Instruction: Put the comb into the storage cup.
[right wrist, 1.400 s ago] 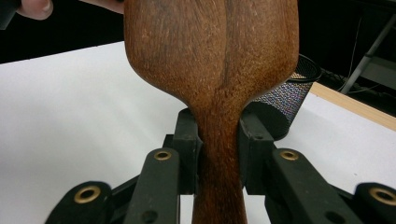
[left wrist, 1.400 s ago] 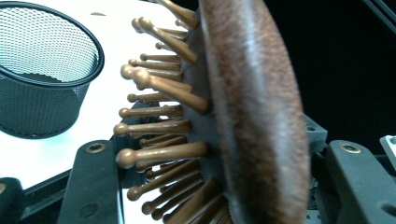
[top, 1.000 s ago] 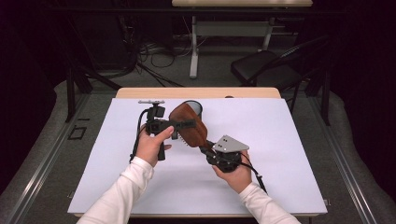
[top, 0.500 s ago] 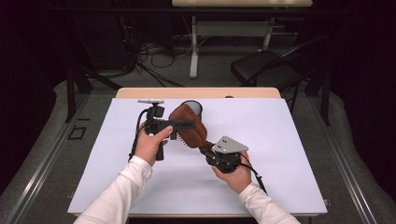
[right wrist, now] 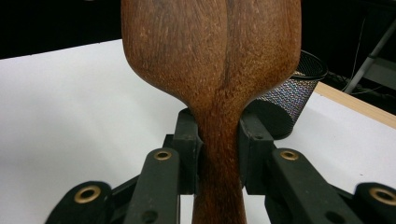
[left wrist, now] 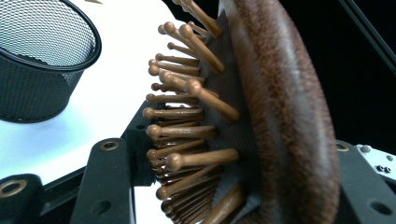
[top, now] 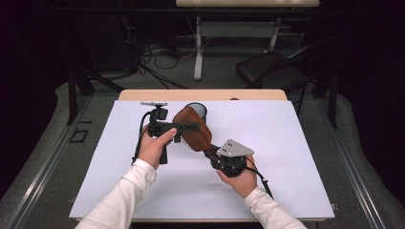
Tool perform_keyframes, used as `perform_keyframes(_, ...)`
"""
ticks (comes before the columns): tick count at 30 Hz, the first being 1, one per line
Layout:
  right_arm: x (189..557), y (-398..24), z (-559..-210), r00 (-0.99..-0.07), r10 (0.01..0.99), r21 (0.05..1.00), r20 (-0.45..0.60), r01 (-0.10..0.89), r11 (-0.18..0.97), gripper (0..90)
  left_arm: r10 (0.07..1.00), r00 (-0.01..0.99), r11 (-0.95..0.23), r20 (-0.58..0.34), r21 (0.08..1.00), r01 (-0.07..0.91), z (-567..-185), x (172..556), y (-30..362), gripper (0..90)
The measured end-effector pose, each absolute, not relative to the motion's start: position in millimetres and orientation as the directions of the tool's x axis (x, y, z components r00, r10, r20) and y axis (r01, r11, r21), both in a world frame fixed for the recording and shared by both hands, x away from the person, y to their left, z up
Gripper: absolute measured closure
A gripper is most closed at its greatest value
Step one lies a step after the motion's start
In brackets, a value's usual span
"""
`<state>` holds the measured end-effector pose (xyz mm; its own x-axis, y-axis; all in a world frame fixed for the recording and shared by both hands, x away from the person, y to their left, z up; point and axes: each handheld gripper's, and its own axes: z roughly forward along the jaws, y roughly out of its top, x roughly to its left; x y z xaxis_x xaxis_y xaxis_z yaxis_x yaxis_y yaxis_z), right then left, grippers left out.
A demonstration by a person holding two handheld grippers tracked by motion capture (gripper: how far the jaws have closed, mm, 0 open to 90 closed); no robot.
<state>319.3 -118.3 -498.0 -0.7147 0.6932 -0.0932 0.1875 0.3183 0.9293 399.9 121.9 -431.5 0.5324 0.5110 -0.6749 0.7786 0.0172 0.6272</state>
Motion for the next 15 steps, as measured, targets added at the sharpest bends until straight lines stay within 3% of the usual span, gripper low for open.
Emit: perform_keyframes(15, 320.1, -118.4, -499.5, -0.714, 0.694, 0.931, -0.097, 0.181, 0.317, 72.2, 0.514, 0.509, 0.033, -0.691, 0.609, 0.793, -431.7, 399.5, 121.7, 46.4)
